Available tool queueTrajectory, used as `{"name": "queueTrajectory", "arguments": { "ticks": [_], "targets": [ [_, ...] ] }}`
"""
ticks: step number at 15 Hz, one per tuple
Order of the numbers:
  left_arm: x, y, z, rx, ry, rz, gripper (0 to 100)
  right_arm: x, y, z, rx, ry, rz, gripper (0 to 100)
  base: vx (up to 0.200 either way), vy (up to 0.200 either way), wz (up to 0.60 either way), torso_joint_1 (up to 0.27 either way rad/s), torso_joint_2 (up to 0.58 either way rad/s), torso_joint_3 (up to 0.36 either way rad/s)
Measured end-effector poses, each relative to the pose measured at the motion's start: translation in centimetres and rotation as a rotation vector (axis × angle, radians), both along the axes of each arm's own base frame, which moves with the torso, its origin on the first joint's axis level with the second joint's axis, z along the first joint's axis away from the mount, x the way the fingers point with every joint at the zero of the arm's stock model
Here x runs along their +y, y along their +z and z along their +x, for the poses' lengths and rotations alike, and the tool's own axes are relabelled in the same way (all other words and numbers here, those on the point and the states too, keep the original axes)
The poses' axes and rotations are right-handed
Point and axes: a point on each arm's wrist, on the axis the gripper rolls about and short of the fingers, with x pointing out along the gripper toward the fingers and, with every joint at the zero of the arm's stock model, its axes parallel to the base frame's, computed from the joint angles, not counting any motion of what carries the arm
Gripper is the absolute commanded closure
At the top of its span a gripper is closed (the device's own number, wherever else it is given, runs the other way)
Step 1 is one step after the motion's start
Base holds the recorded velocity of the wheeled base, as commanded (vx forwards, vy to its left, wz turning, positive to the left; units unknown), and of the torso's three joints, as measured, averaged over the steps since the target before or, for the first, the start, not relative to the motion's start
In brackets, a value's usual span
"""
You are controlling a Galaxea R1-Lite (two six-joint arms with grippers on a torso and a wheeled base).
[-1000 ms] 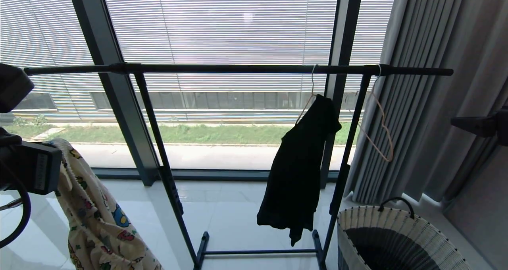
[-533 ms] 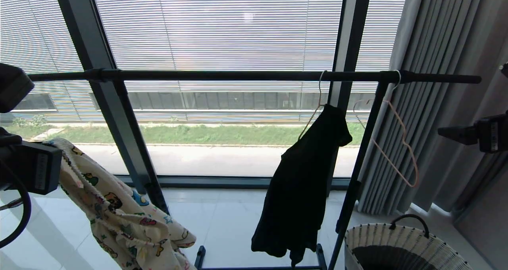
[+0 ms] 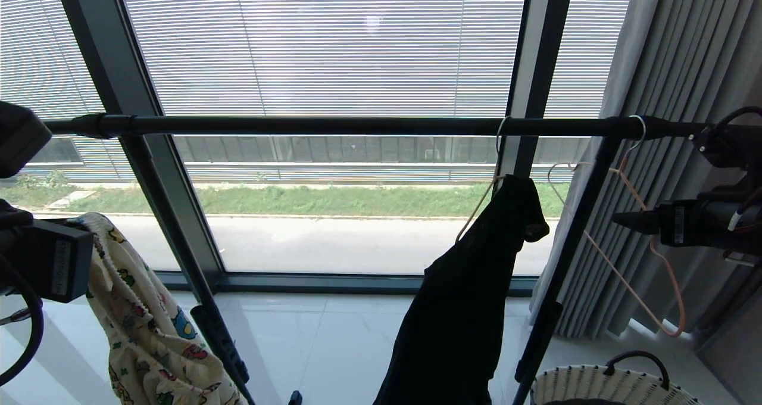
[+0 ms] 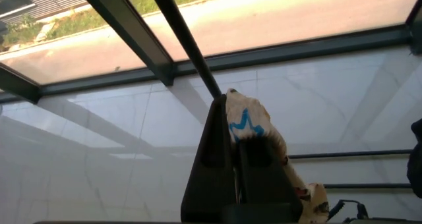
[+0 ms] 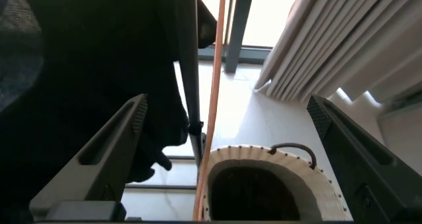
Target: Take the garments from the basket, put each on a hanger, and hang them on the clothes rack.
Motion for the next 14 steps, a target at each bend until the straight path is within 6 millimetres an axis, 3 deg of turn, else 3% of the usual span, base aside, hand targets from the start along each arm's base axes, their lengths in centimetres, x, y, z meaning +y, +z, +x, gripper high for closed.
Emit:
{"name": "queueTrajectory", "arguments": {
  "ticks": [4, 12, 13, 14],
  "targets": [
    [-0.2, -0.3, -0.9, -0.006, -0.040, -0.002, 100, 0.3, -2.3, 1.6, 0.037, 0.000, -0.006, 0, 0.000, 0.000, 0.00, 0.000, 0.00, 0.000],
    [-0.2, -0.3, -1.2, -0.012, -0.045, -0.003, 100, 0.6, -4.1, 3.7, 0.058, -0.002, -0.010, 0, 0.000, 0.000, 0.00, 0.000, 0.00, 0.000],
    [-0.2, -0.2, -1.2, -0.013, -0.045, -0.003, 100, 0.6, -4.2, 3.8, 0.062, -0.003, -0.010, 100, 0.000, 0.000, 0.00, 0.000, 0.00, 0.000],
    [-0.2, -0.2, -1.2, -0.013, -0.045, -0.003, 100, 0.6, -4.2, 3.9, 0.063, -0.002, -0.011, 100, 0.000, 0.000, 0.00, 0.000, 0.00, 0.000]
  ]
}}
